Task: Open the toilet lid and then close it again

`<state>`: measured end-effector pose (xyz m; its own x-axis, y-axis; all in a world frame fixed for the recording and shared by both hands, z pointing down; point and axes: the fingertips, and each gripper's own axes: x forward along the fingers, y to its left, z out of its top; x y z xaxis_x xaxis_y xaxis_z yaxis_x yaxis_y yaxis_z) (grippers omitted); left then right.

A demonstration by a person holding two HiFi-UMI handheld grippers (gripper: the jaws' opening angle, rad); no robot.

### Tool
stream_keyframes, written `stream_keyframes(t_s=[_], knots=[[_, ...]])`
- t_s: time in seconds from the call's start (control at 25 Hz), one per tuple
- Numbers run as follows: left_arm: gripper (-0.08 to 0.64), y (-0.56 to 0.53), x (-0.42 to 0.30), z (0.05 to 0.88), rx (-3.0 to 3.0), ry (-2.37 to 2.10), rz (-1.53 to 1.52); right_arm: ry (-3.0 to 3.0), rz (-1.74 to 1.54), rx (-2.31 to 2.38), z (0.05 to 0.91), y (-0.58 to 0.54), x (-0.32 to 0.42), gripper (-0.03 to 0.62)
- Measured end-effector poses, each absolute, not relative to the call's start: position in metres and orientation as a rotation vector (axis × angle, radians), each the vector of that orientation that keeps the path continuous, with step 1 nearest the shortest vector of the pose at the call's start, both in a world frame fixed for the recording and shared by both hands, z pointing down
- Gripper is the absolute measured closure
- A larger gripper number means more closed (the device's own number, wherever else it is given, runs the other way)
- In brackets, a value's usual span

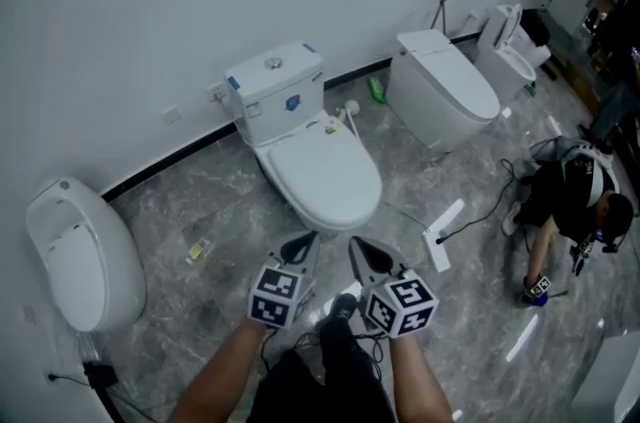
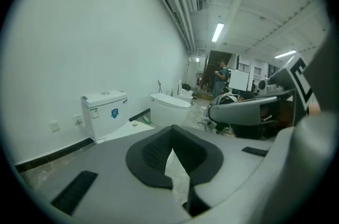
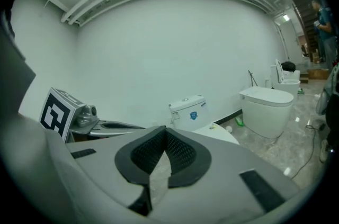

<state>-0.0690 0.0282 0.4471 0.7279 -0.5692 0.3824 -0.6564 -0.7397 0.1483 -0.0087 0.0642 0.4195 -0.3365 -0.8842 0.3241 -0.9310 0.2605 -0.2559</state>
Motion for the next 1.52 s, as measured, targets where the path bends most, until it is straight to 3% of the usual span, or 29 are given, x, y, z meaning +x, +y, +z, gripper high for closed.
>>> stream_keyframes(t_s=[0.64, 1.52], knots=[[0.552, 0.087, -0.122, 0.26, 2.808, -1.029, 0.181, -2.632, 0.313, 1.705, 0.235, 0.118, -0.077, 0.584], [0.552, 0.139, -0.16, 0.193, 2.864, -1.095, 0.12, -2.732, 0.106, 1.617, 0.163, 0.164, -0.124, 0.583]])
